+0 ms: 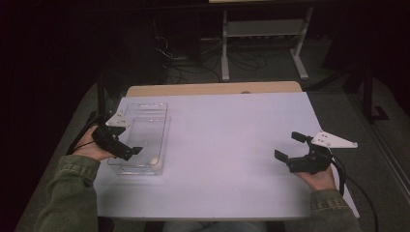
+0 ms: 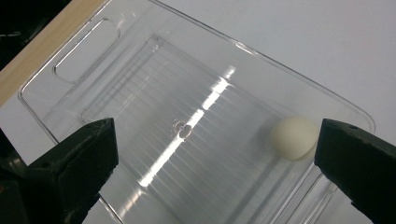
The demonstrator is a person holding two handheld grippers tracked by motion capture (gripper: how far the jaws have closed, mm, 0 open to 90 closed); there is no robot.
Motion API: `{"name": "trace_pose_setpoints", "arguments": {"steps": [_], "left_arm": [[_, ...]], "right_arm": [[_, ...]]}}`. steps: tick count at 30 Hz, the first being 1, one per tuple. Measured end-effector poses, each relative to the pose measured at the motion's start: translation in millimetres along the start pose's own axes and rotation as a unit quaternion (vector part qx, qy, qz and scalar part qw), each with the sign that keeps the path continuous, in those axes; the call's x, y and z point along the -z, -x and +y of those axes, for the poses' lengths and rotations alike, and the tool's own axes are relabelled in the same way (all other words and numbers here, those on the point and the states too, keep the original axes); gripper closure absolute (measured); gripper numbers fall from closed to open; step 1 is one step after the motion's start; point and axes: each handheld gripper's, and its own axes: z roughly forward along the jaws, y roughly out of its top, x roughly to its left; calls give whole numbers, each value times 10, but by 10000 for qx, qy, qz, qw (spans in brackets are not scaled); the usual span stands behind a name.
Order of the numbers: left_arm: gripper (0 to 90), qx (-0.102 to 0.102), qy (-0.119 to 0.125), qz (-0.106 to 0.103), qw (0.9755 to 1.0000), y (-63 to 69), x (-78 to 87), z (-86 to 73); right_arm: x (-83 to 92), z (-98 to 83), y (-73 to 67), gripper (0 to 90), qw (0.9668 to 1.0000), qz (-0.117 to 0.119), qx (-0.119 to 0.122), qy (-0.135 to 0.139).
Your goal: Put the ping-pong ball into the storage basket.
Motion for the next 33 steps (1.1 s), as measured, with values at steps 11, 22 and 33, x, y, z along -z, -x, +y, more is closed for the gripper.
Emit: {"name": "trace_pose_setpoints", "arguments": {"steps": [11, 22, 33], "left_arm": [[0, 443, 653, -46, 9969, 22, 6, -141], [0, 566, 1137, -212, 9917, 107, -67, -250], [0, 900, 1665, -106, 9819, 157, -100, -382]], "right_arm": [[-1, 1, 3, 0, 10000, -11, 10, 10], [-5, 0, 3, 0, 10000, -28, 15, 5], [-2, 3, -2, 0, 10000, -53, 40, 32]]}}
